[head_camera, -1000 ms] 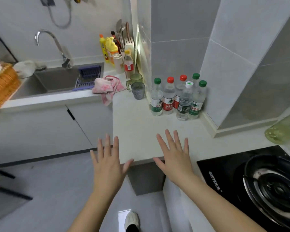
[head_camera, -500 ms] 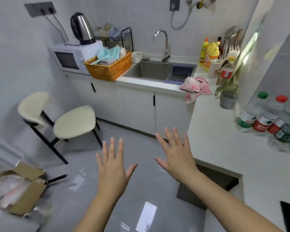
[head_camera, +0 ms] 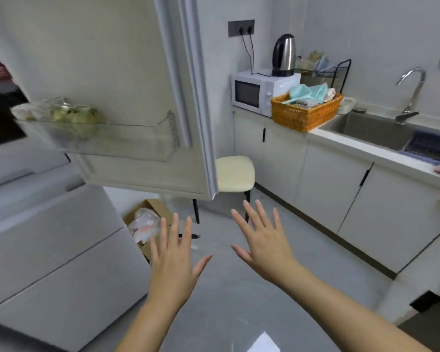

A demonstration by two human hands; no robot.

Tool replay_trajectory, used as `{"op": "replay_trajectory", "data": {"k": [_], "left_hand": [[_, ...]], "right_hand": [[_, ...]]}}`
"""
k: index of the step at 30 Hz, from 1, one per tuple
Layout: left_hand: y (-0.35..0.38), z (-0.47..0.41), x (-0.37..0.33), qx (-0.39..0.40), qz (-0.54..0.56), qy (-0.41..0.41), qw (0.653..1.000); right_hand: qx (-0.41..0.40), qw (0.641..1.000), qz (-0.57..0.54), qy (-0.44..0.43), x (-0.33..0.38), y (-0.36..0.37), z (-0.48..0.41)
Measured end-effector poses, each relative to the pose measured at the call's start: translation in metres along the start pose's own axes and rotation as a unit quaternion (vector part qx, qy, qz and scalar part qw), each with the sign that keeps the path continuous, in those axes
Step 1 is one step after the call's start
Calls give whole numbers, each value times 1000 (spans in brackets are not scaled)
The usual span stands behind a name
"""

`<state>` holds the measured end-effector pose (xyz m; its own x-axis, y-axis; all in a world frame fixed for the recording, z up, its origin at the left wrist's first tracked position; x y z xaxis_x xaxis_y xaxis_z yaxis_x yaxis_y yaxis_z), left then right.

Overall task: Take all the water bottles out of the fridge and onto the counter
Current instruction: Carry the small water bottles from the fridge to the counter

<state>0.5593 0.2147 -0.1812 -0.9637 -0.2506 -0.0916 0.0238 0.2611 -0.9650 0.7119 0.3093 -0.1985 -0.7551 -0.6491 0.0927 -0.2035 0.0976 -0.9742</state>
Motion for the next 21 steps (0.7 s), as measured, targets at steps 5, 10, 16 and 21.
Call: {"op": "replay_trajectory", "data": {"k": [5,10,16,21], "left_hand": [[-23,14,116,-12,-26,-29,999],[-42,29,188,-33,-10,-57,998],[-41,46,266,-29,-20,-139,990],[-39,44,336,-31,-31,-204,978]], "right_hand": [[-2,999,-23,-44,120,19,-49],[-16,997,-35,-65,193,18,-79],[-11,992,-61,-112,263,29,-120],[-5,982,-95,-161,325,47,-174]]}}
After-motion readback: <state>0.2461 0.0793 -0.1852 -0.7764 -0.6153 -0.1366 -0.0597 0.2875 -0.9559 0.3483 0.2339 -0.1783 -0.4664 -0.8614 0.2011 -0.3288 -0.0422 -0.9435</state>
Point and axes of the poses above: each hand's wrist, its own z-axis away from the middle knuckle, its own y-axis out of the palm, x = y × z, the point moved 10 cm from there along -z, towards the middle knuckle, and after that the axes turned 4 degrees about -z, right-handed, at the moved point
